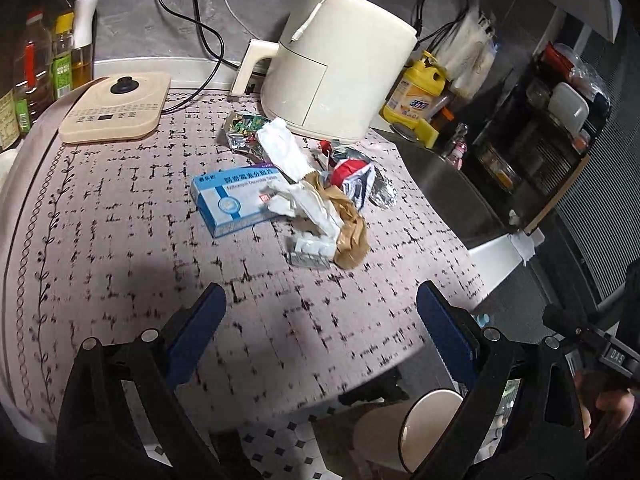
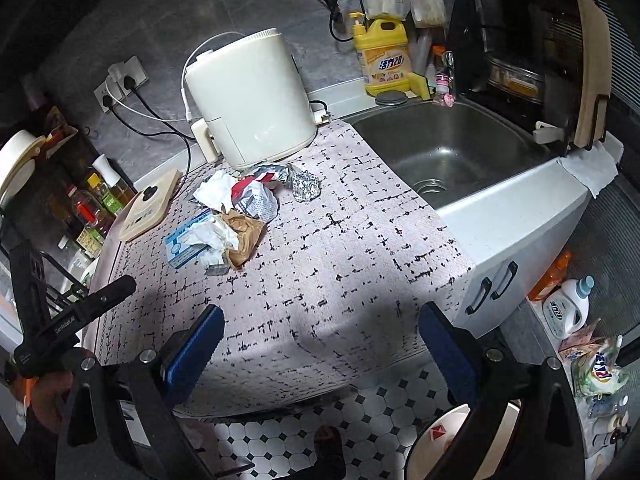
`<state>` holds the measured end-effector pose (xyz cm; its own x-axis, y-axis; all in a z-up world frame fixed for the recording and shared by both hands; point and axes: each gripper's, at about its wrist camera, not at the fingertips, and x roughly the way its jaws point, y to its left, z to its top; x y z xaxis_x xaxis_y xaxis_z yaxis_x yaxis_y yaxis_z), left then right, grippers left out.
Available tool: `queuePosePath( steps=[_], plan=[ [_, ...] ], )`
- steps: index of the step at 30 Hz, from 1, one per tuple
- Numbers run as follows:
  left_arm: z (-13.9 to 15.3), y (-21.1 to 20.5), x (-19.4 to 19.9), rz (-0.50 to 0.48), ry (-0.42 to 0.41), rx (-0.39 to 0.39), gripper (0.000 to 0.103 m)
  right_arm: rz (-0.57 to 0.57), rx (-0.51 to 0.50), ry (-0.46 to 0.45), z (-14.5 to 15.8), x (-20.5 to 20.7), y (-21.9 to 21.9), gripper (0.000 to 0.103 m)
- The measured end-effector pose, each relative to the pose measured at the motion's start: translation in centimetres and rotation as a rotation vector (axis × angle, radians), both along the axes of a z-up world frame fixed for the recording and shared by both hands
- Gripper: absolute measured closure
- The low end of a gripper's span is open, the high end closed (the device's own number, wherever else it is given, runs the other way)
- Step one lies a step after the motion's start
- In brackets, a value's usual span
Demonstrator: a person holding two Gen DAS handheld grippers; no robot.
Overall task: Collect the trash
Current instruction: 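Move the left tool back to the counter and grasp the white tissue, then lift the white tissue with the left tool and drop it into the bin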
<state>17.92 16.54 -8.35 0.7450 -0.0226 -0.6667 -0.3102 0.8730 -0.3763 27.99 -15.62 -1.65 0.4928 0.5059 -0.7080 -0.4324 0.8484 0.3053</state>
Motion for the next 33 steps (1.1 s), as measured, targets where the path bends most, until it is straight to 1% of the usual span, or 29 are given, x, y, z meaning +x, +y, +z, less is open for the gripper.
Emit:
queuePosePath(
  steps=[3, 9, 14, 16, 19, 21, 24, 25, 26, 28, 31, 33],
  plan=[
    [-0.5, 1.0, 1.9, -0.023, 0.002, -0.014, 0.010, -0.024, -0.015, 0.001, -0.1, 0.8, 0.7, 0.008],
    [-1.8, 2.7, 6.2, -0.075, 0.023, -0.043, 0.015, -0.113, -0.023, 0.017, -0.8, 2.1, 0.7, 0.008],
    [-3.4, 3.3, 9.7, -0.112, 0.084, -0.062, 0.024, -0.193, -0.028, 0.024, -1.0, 2.8, 0.1, 0.008],
    [-4.0, 3.3, 10.8, -0.124, 0.109, -0.059, 0.026, -0.226, -0.027, 0.029, -1.1, 2.9, -0.2, 0.008],
    [-4.5, 3.4, 12.0, -0.131, 0.128, -0.060, 0.028, -0.262, -0.030, 0.037, -1.3, 3.2, -0.5, 0.008],
    [-4.9, 3.3, 12.8, -0.137, 0.137, -0.061, 0.033, -0.274, -0.035, 0.041, -1.4, 3.3, -0.4, 0.008],
    [-5.3, 3.4, 13.4, -0.136, 0.152, -0.060, 0.049, -0.277, -0.042, 0.045, -1.6, 3.6, 0.1, 0.008],
    [-5.5, 3.6, 13.7, -0.136, 0.157, -0.069, 0.064, -0.275, -0.045, 0.044, -1.5, 3.8, 0.3, 0.008],
    [-5.6, 3.7, 13.9, -0.138, 0.164, -0.074, 0.082, -0.271, -0.047, 0.043, -1.5, 3.9, 0.6, 0.008],
    [-5.6, 3.9, 14.0, -0.147, 0.165, -0.075, 0.099, -0.260, -0.048, 0.042, -1.5, 4.1, 1.3, 0.008],
    [-4.6, 4.2, 13.3, -0.155, 0.117, -0.062, 0.100, -0.233, -0.051, 0.035, -1.4, 4.6, 2.8, 0.008],
    [-3.6, 4.7, 12.5, -0.153, 0.082, -0.068, 0.100, -0.215, -0.049, 0.034, -1.4, 4.9, 3.6, 0.008]
  ],
)
